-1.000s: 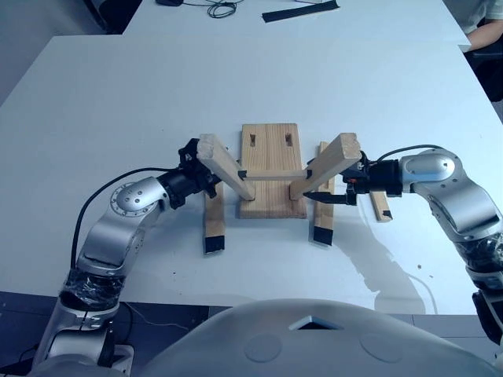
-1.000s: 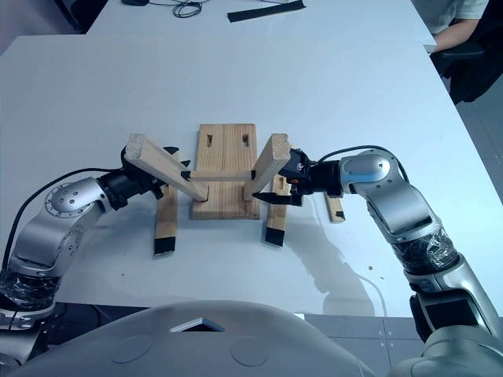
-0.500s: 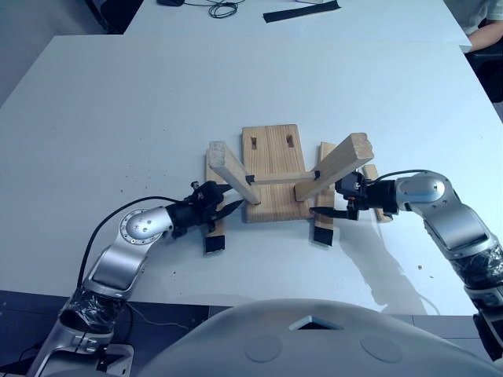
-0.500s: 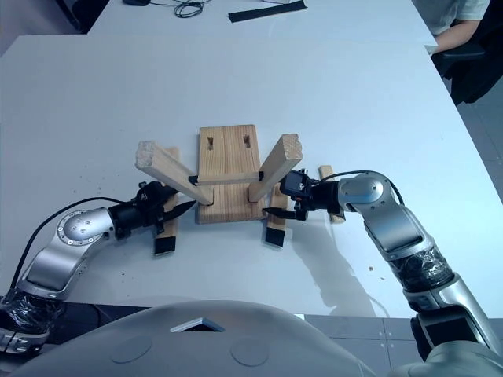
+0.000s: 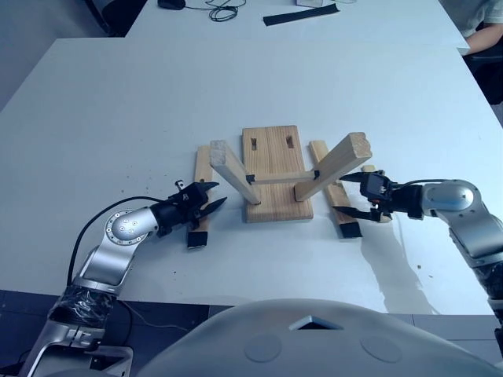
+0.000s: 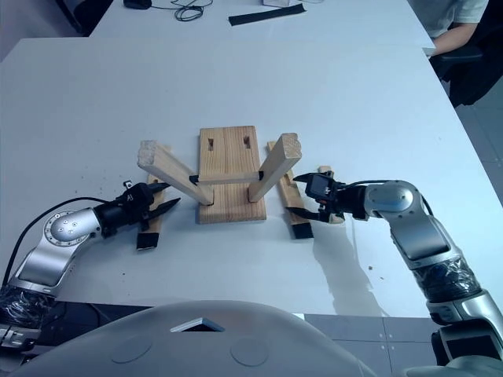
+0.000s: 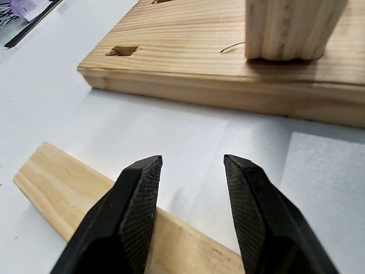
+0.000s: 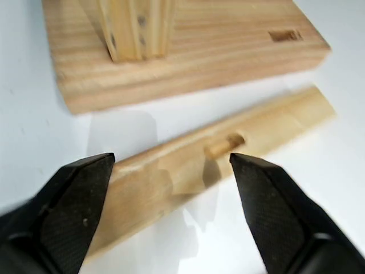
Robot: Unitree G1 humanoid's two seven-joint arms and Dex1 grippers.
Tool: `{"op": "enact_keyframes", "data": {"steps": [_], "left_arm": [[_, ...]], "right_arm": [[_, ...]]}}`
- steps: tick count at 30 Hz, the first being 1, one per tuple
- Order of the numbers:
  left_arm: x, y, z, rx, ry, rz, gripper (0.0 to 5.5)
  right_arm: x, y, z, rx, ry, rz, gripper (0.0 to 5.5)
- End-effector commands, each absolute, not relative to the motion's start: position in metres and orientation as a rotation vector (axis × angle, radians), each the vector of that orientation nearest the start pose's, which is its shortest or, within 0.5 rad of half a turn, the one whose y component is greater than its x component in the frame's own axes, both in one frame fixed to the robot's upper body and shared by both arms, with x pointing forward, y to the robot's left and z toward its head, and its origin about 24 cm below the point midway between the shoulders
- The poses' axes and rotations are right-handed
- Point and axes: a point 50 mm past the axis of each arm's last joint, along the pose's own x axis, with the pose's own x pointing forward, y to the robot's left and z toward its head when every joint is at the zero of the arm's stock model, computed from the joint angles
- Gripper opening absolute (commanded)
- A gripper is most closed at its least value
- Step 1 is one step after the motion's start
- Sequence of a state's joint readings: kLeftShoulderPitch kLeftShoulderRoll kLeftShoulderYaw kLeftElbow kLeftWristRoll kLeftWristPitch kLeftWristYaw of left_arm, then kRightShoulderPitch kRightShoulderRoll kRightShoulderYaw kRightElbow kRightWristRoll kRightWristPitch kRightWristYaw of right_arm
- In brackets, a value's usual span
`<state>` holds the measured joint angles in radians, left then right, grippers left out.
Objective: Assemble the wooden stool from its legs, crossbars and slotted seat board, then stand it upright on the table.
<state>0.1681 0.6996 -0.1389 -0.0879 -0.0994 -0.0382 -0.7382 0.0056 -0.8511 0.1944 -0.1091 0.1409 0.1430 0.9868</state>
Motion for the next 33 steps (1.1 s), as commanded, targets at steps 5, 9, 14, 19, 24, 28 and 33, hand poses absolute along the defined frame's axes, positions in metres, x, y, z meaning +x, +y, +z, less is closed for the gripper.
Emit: {"op": "enact_keyframes", "data": {"steps": [5,9,14,19,24,28,33], "left_arm": [[0.196,0.254,0.017,0.541,0.497,-0.755,2.04],[0.197,0.26,0.016,0.534,0.506,-0.719,2.04],[0.195,0.263,0.014,0.536,0.514,-0.71,2.04],[0.203,0.247,0.022,0.511,0.45,-0.721,2.04],[0.203,0.222,0.043,0.48,0.379,-0.803,2.04],[0.197,0.206,0.062,0.437,0.377,-0.9,2.04],[0.198,0.194,0.08,0.443,0.398,-1.007,2.04]], "right_arm": [[0.19,-0.261,0.041,-0.609,0.687,1.013,3.73],[0.188,-0.266,0.044,-0.605,0.681,0.984,3.73],[0.19,-0.267,0.052,-0.597,0.653,0.962,3.73],[0.213,-0.259,0.079,-0.554,0.503,0.882,3.73],[0.232,-0.244,0.117,-0.487,0.309,0.834,3.73],[0.245,-0.228,0.128,-0.475,0.215,0.825,3.73],[0.26,-0.204,0.119,-0.483,0.181,0.86,3.73]]}}
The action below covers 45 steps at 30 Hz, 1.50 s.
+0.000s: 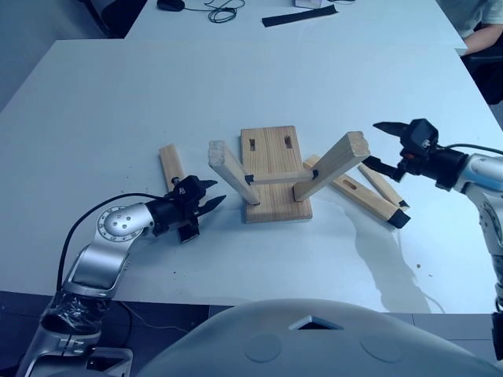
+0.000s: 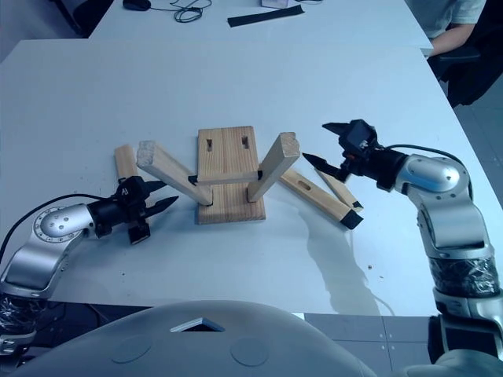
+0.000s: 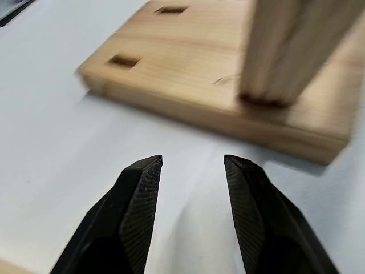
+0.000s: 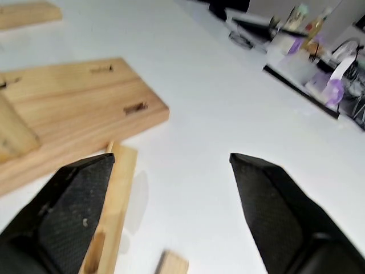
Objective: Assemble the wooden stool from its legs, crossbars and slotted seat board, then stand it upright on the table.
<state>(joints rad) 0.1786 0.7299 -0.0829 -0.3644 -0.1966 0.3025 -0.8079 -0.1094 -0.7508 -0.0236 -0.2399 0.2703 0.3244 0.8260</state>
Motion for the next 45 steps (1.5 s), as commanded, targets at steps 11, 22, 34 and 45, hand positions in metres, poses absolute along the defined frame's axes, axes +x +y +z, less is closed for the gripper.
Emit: {"op": "enact_keyframes", "data": {"steps": [11,22,34,45], "left_arm": [[0.155,0.165,0.097,0.209,0.617,-1.396,2.04],[0.174,0.13,0.084,0.041,0.588,-1.311,2.04],[0.182,0.163,0.058,0.267,0.675,-1.193,2.04],[0.209,0.16,0.05,0.328,0.644,-1.051,2.04]], "right_arm": [[0.31,-0.17,0.091,-0.575,0.153,0.883,3.73],[0.299,-0.145,0.073,-0.615,0.137,1.022,3.73],[0.278,-0.131,0.071,-0.639,0.114,1.112,3.73],[0.277,-0.113,0.076,-0.59,0.076,1.108,3.73]]}}
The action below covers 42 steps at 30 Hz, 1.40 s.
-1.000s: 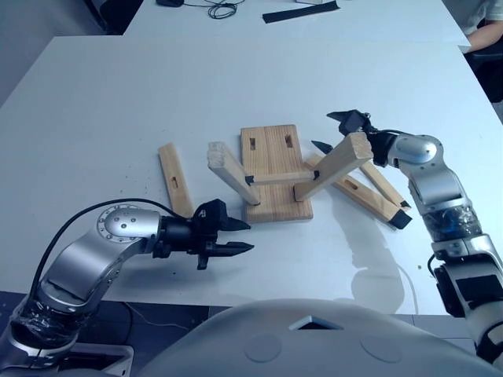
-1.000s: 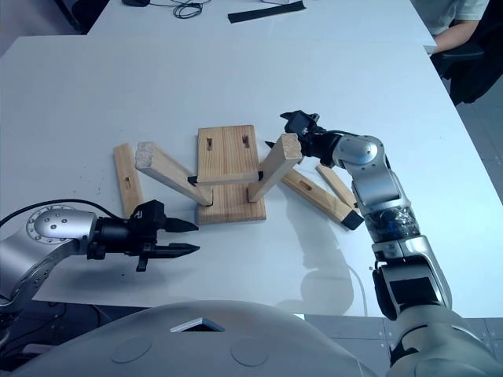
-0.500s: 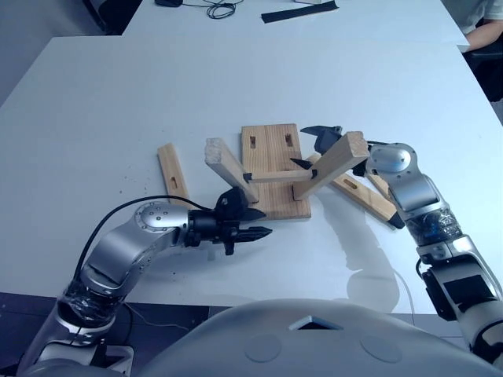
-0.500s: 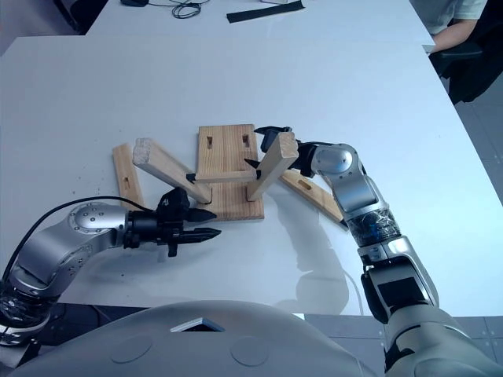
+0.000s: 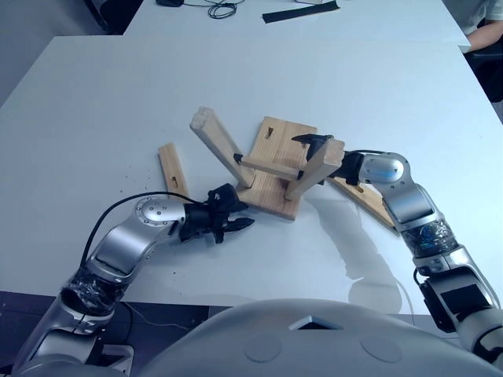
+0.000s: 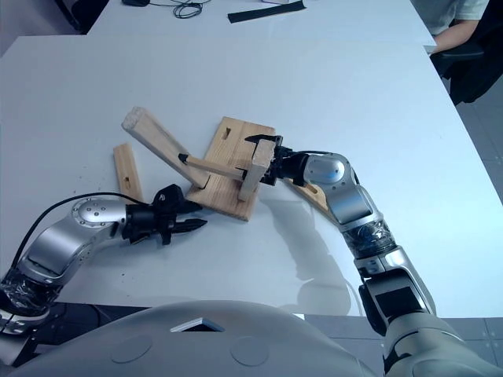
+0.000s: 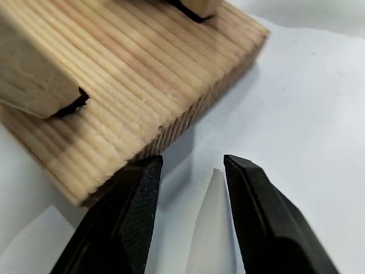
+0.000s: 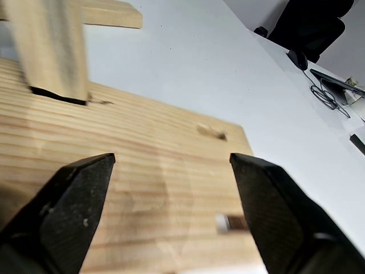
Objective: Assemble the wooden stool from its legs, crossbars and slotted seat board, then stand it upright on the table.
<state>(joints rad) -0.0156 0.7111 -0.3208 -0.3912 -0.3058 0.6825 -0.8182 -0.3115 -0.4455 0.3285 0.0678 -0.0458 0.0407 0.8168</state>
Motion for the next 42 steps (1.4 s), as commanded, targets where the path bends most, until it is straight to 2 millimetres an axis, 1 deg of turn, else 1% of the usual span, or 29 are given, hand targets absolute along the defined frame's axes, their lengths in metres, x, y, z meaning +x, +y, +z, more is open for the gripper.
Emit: {"op": "enact_keyframes", "data": {"steps": [1,8,14,16,18,20,22,24,27,32,36,42], "left_arm": [[0.212,0.162,0.048,0.349,0.645,-1.03,2.04],[0.229,0.171,0.045,0.443,0.629,-0.938,2.04],[0.242,0.181,0.043,0.511,0.618,-0.866,2.04],[0.246,0.184,0.042,0.543,0.609,-0.85,2.04],[0.25,0.187,0.044,0.558,0.597,-0.834,2.04],[0.251,0.19,0.046,0.554,0.587,-0.818,2.04],[0.251,0.193,0.047,0.548,0.582,-0.804,2.04],[0.251,0.194,0.048,0.541,0.578,-0.794,2.04],[0.25,0.197,0.049,0.53,0.576,-0.778,2.04],[0.25,0.199,0.05,0.515,0.568,-0.764,2.04],[0.252,0.194,0.053,0.508,0.551,-0.78,2.04],[0.251,0.192,0.056,0.516,0.543,-0.81,2.04]], "right_arm": [[0.278,-0.112,0.076,-0.588,0.076,1.109,3.73],[0.281,-0.105,0.077,-0.559,0.06,1.089,3.73],[0.286,-0.119,0.083,-0.564,0.058,1.03,3.73],[0.289,-0.131,0.089,-0.572,0.058,0.992,3.73],[0.288,-0.148,0.094,-0.577,0.07,0.951,3.73],[0.283,-0.168,0.094,-0.596,0.103,0.927,3.73],[0.277,-0.183,0.092,-0.614,0.137,0.918,3.73],[0.269,-0.193,0.09,-0.618,0.164,0.917,3.73],[0.258,-0.199,0.086,-0.607,0.192,0.917,3.73],[0.246,-0.19,0.074,-0.581,0.212,0.942,3.73],[0.245,-0.192,0.058,-0.611,0.241,0.923,3.73],[0.252,-0.211,0.04,-0.717,0.265,0.846,3.73]]}}
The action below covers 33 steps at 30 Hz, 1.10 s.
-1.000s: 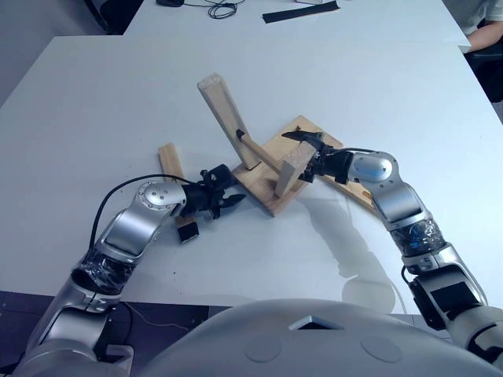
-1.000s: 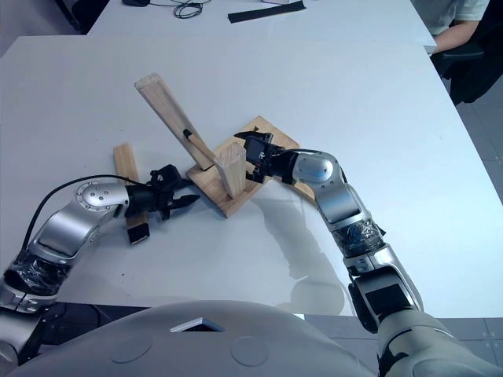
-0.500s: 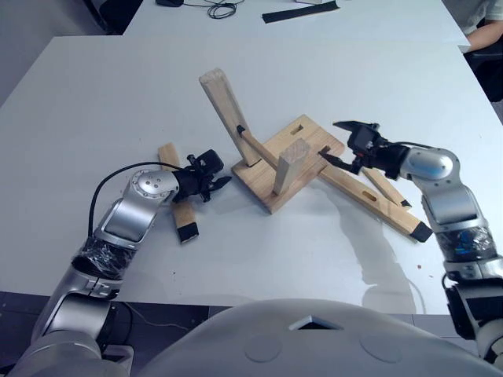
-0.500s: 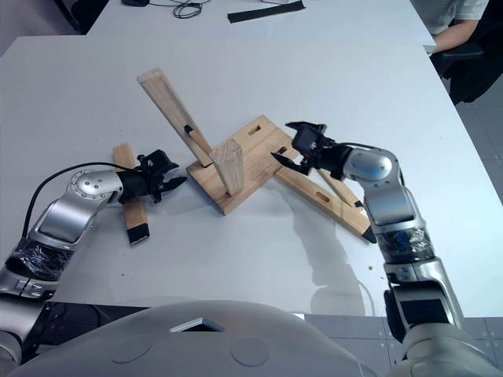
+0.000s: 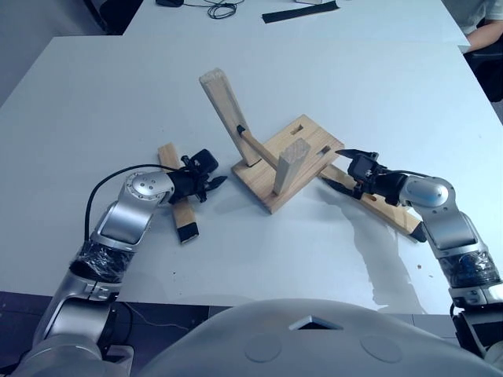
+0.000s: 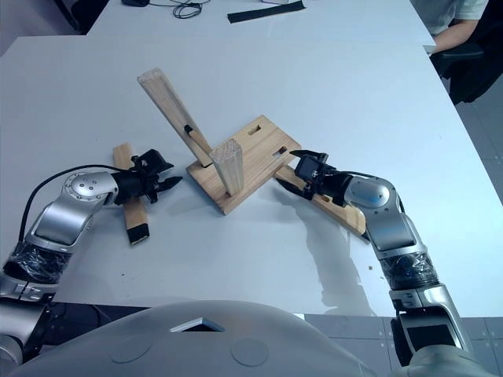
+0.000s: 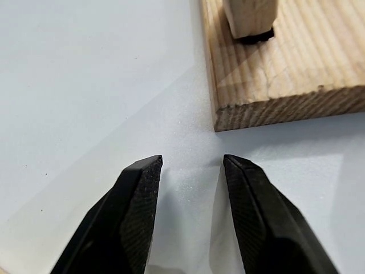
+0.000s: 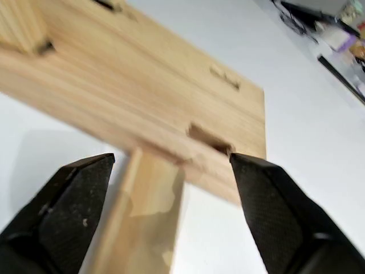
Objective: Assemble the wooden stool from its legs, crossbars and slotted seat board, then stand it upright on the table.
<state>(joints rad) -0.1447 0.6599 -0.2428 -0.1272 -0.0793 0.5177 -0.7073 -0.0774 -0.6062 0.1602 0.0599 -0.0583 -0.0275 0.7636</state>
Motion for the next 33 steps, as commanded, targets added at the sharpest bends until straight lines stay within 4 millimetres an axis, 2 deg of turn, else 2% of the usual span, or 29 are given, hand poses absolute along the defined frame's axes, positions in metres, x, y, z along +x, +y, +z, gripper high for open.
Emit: {"op": "enact_keyframes", "data": {"steps": [1,14,20,25,33], "left_arm": [[0.251,0.191,0.057,0.518,0.542,-0.814,2.04],[0.242,0.187,0.057,0.511,0.549,-0.848,2.04],[0.234,0.182,0.06,0.502,0.559,-0.911,2.04],[0.219,0.175,0.059,0.48,0.583,-1.021,2.04],[0.205,0.164,0.056,0.468,0.599,-1.115,2.04]], "right_arm": [[0.253,-0.214,0.039,-0.728,0.265,0.83,3.73],[0.268,-0.251,0.037,-0.803,0.288,0.701,3.73],[0.278,-0.248,0.042,-0.8,0.26,0.681,3.73],[0.294,-0.251,0.049,-0.823,0.237,0.621,3.73],[0.324,-0.252,0.062,-0.84,0.173,0.49,3.73]]}}
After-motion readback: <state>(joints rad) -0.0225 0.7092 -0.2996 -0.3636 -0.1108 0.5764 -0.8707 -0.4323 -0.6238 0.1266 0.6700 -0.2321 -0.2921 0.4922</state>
